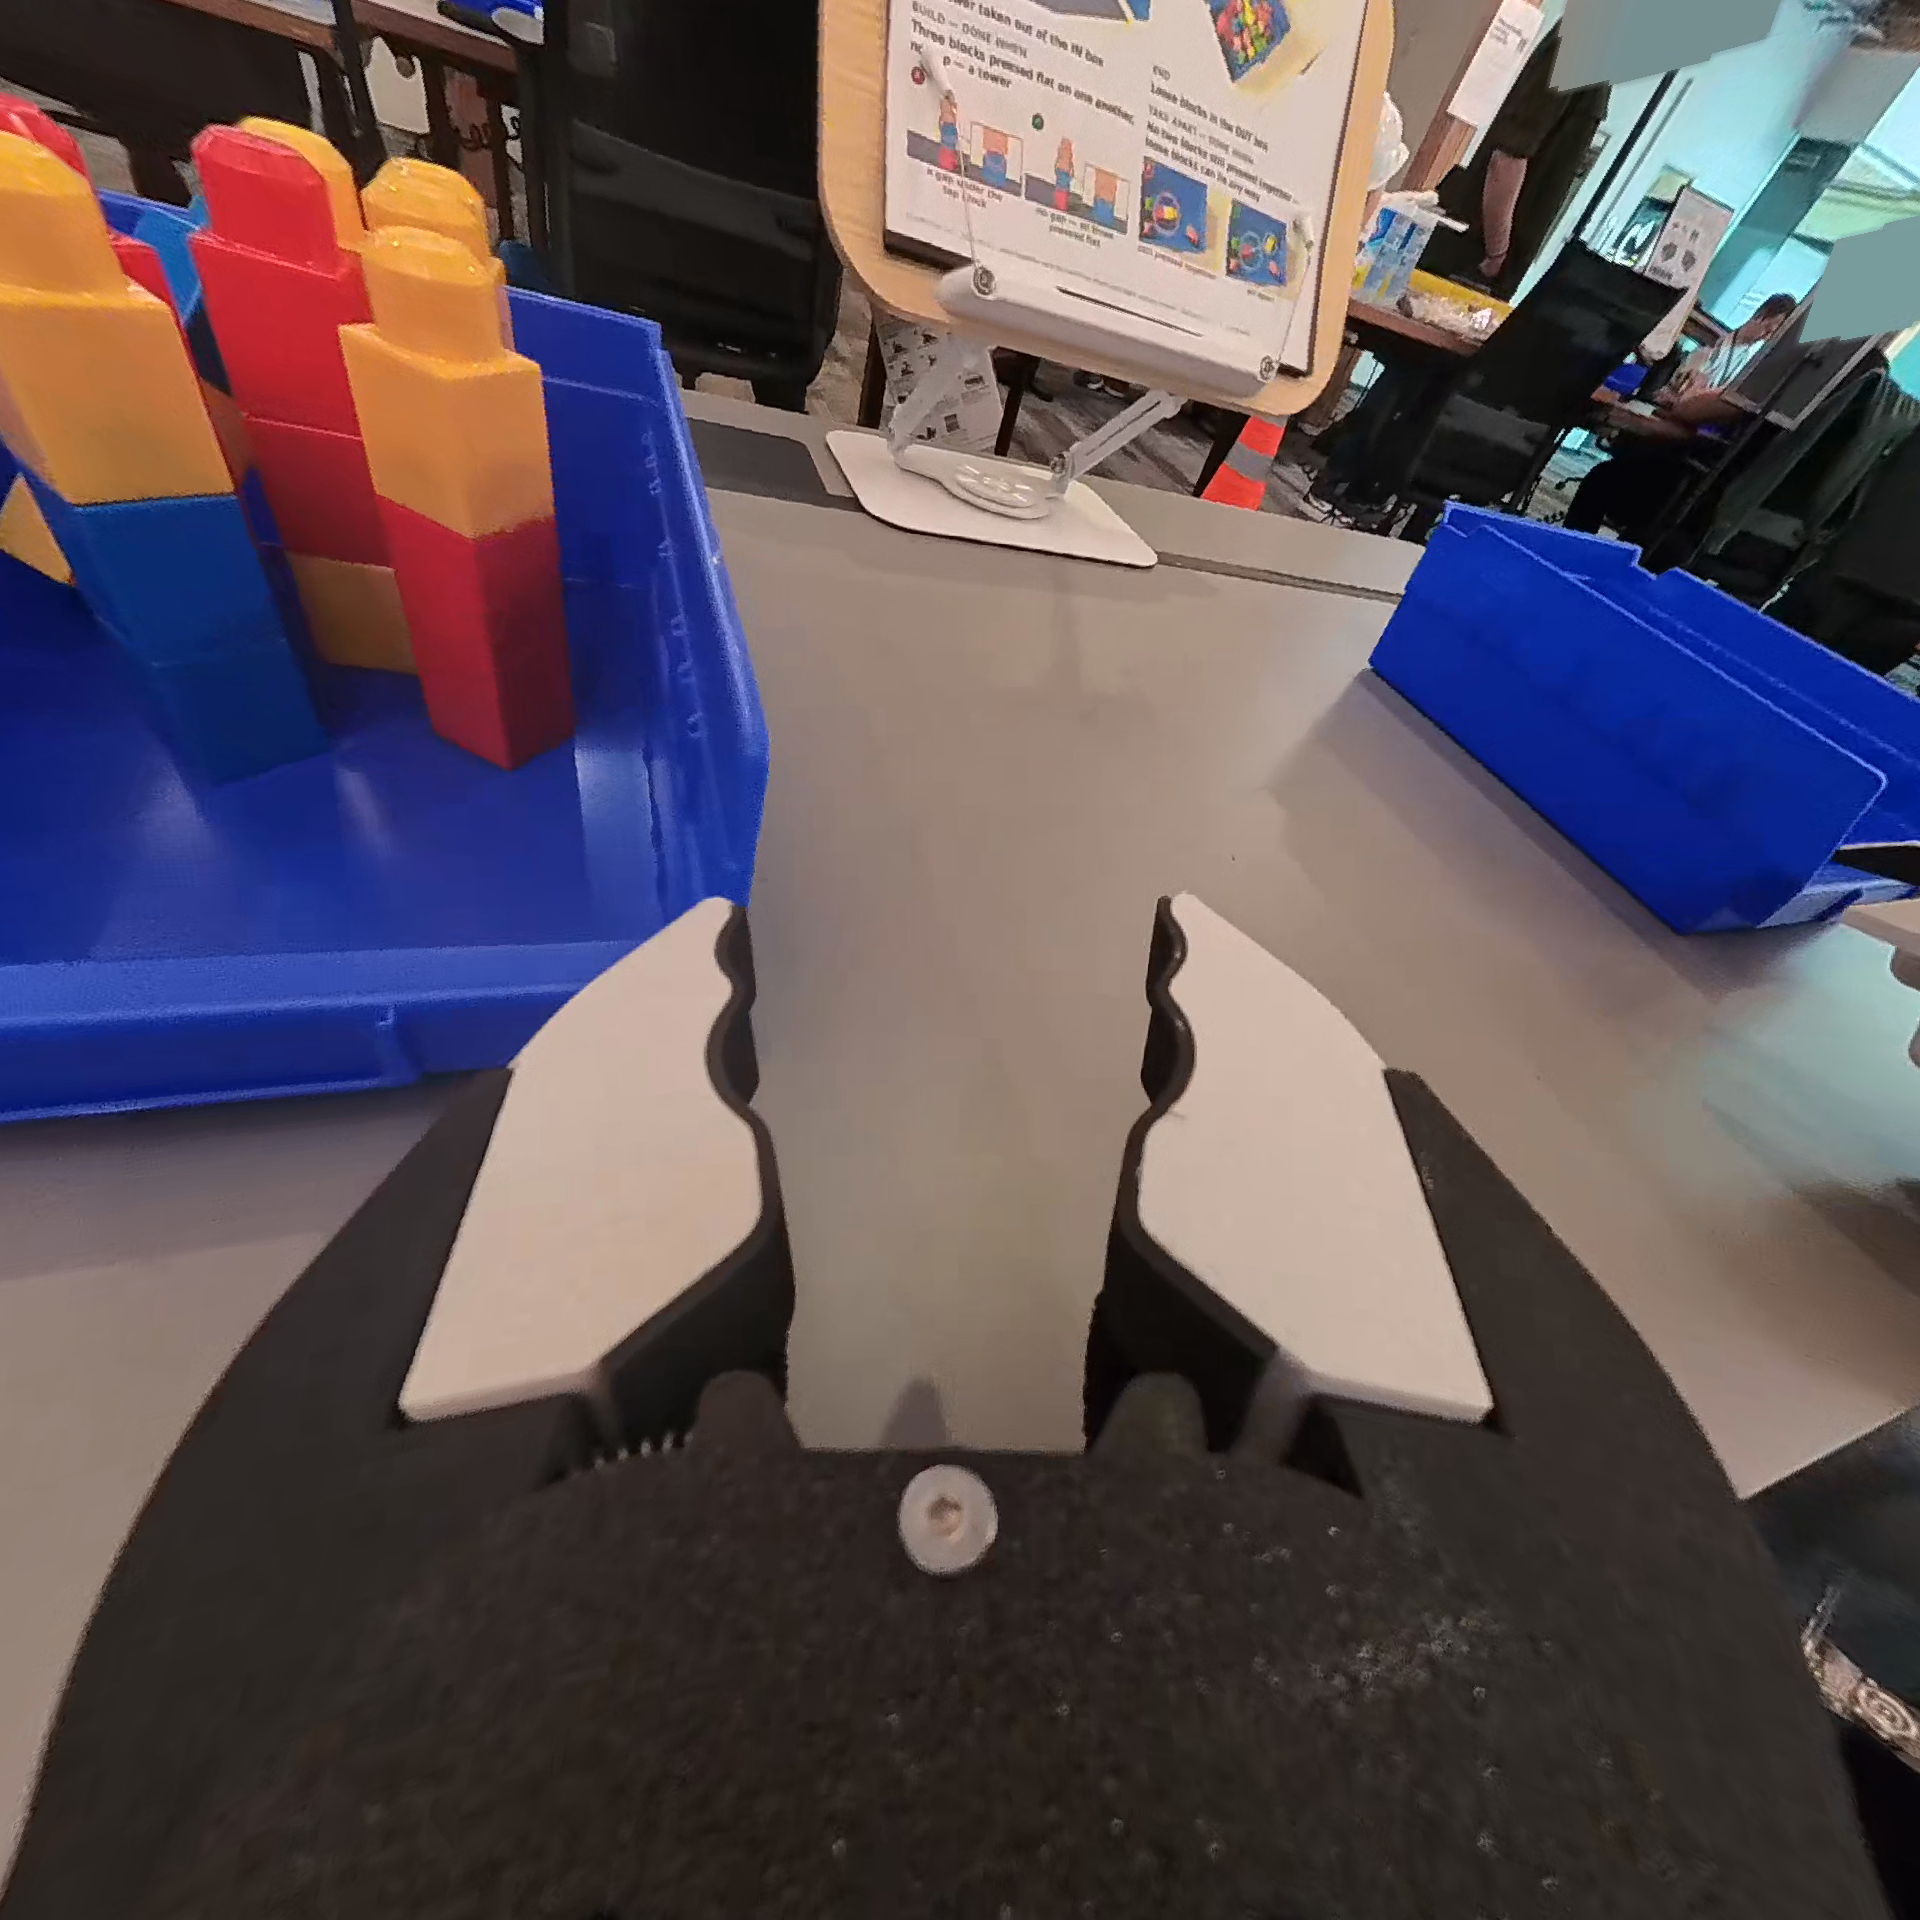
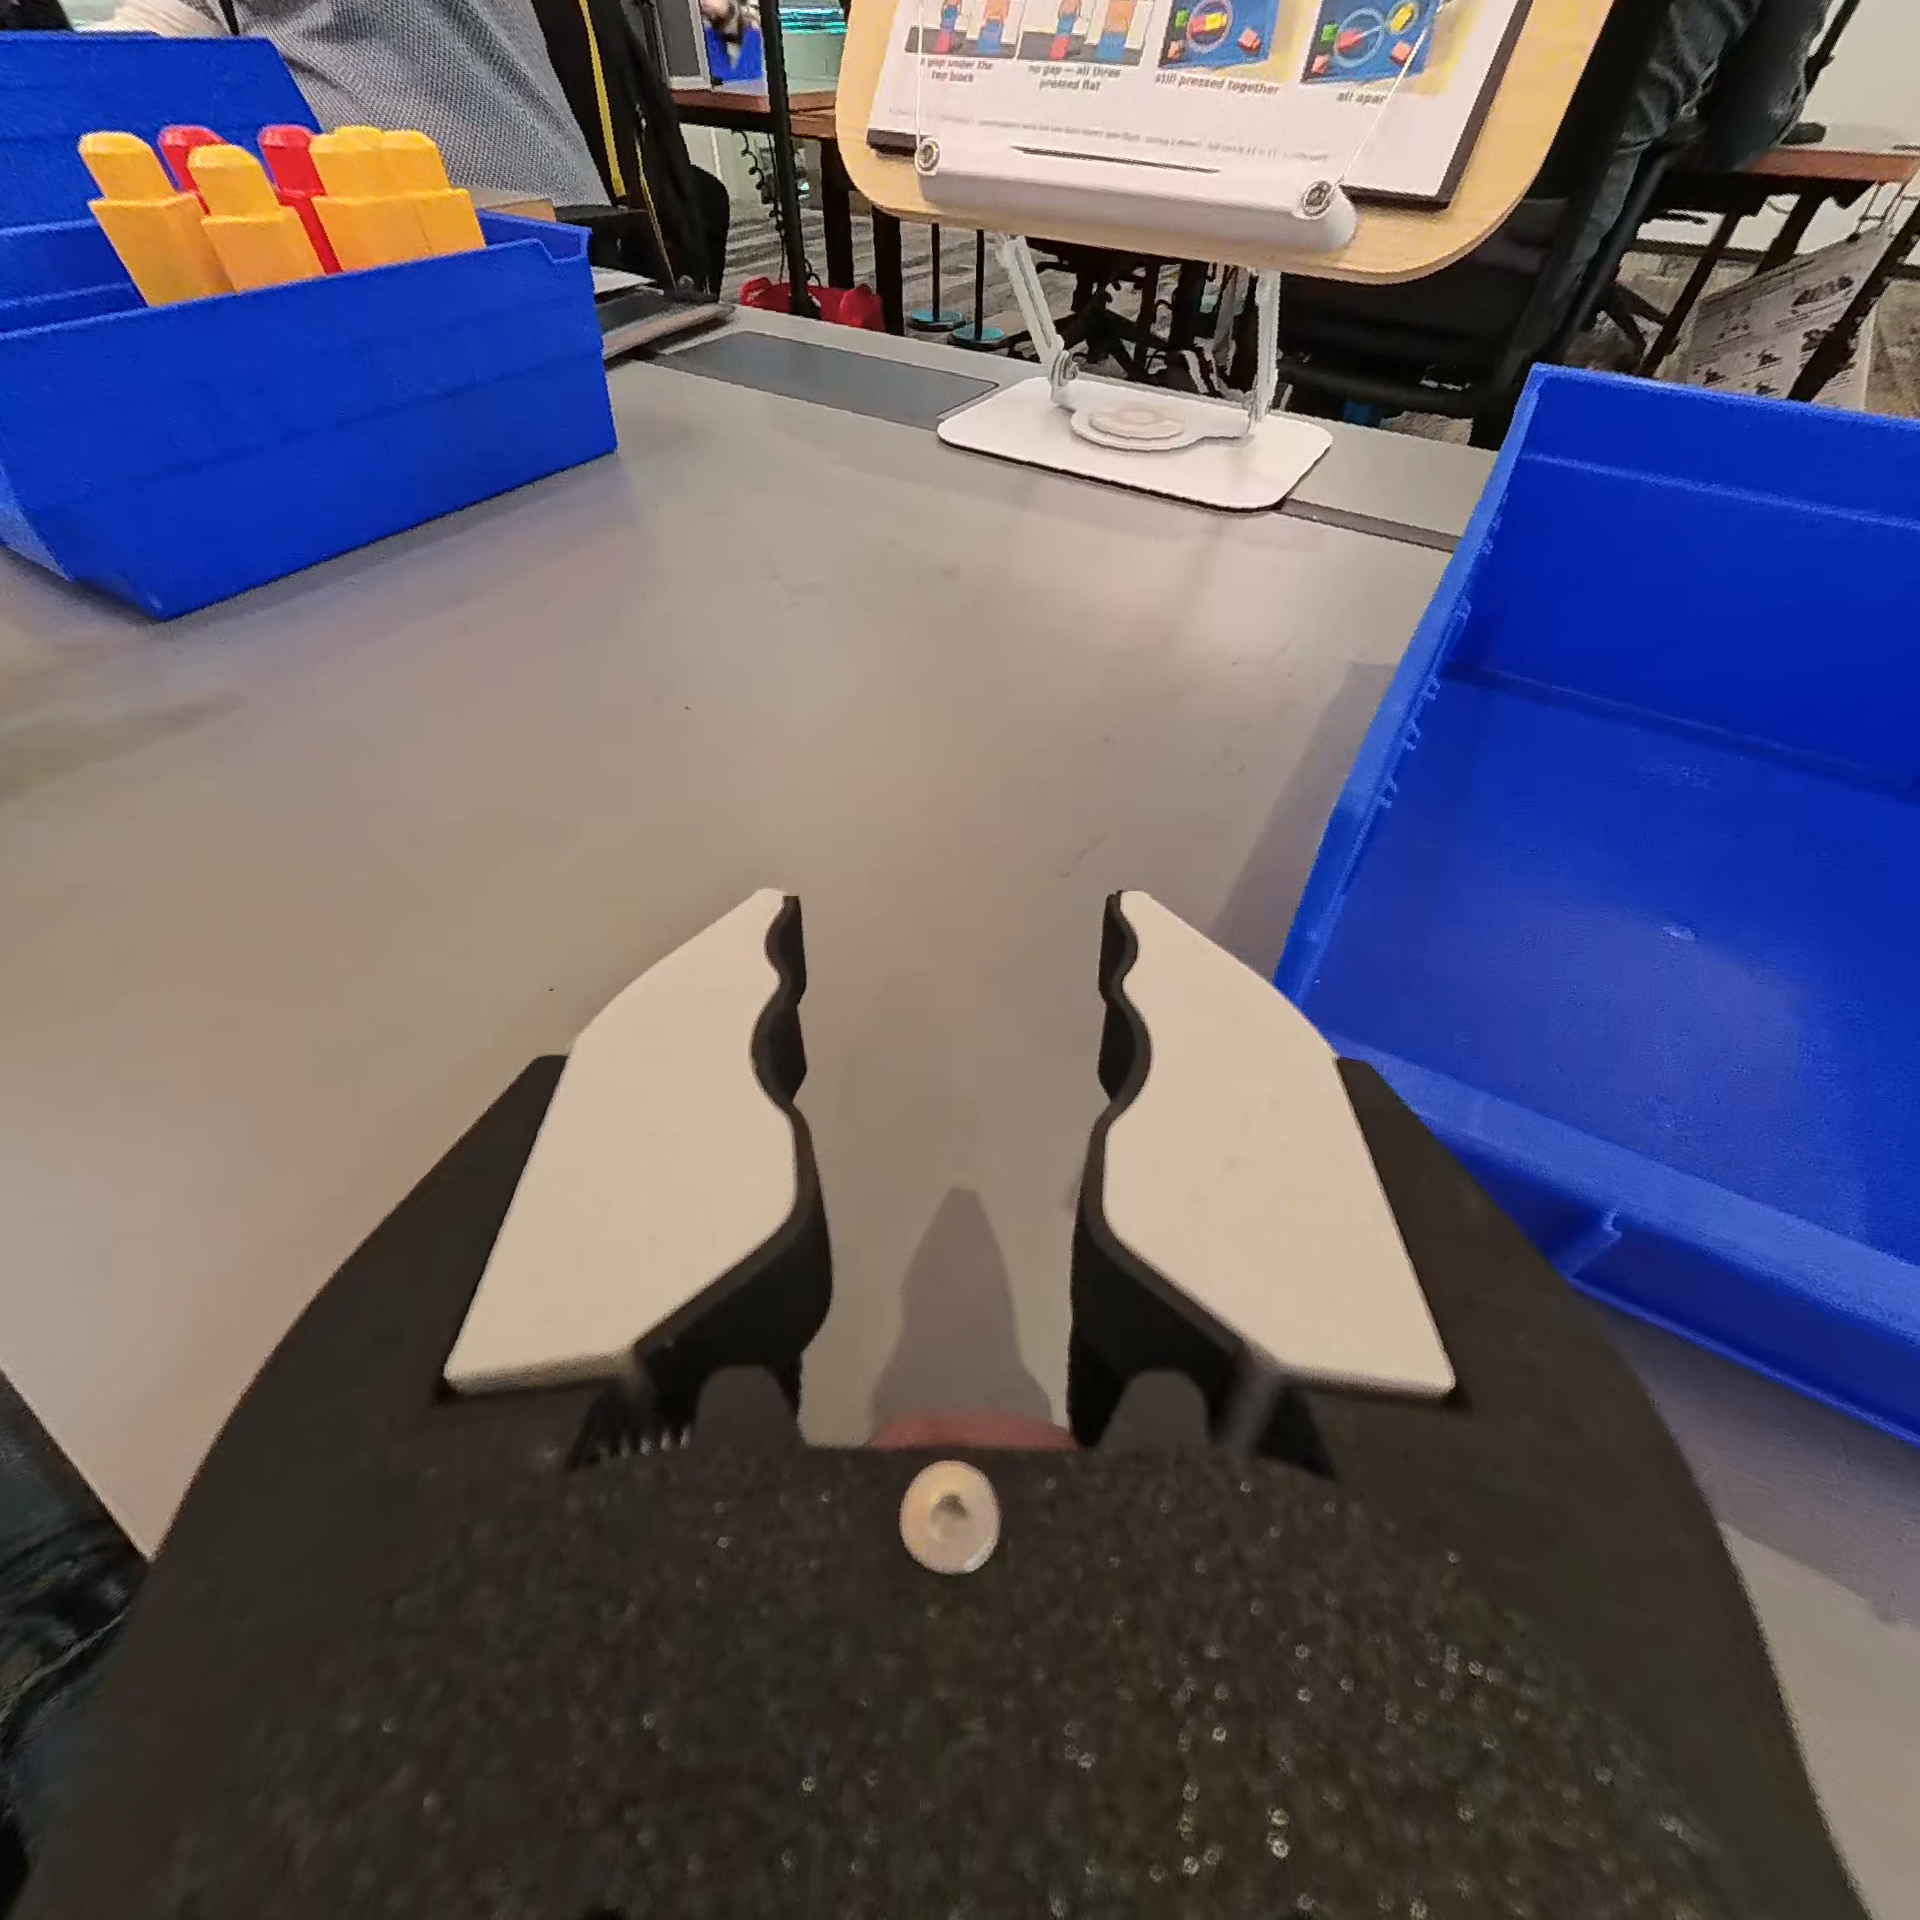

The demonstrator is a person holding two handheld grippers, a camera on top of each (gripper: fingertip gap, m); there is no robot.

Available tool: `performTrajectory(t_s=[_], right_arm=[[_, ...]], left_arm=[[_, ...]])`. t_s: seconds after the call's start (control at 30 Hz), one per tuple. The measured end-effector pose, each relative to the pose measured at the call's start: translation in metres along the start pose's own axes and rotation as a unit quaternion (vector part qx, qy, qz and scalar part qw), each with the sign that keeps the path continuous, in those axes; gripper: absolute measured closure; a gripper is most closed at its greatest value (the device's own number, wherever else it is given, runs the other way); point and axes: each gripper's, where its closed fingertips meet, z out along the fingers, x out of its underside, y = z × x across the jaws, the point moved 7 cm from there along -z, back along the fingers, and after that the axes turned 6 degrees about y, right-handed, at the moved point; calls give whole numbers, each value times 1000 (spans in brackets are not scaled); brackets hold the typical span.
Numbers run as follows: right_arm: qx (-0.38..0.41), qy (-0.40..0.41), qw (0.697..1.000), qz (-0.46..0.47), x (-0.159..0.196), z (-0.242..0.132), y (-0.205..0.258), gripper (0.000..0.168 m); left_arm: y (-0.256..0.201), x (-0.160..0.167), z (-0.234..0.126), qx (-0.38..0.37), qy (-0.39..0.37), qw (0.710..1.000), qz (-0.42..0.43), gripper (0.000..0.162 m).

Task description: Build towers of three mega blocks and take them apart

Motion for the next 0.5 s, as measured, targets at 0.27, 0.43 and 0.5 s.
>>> performTrajectory(t_s=[0.27, 0.43, 0.5], right_arm=[[-34, -17, 998, 56, -2, -1, 2, 115], [-5, -7, 1000, -10, -4, -1, 7, 117], [0, -3, 999, -39, -4, 0, 12, 116]], left_arm=[[53, -63, -8, -214, 23, 976, 0, 96], [104, -109, 41, -285, 111, 951, -38, 89], [124, -115, 68, -292, 121, 947, -65, 91]])
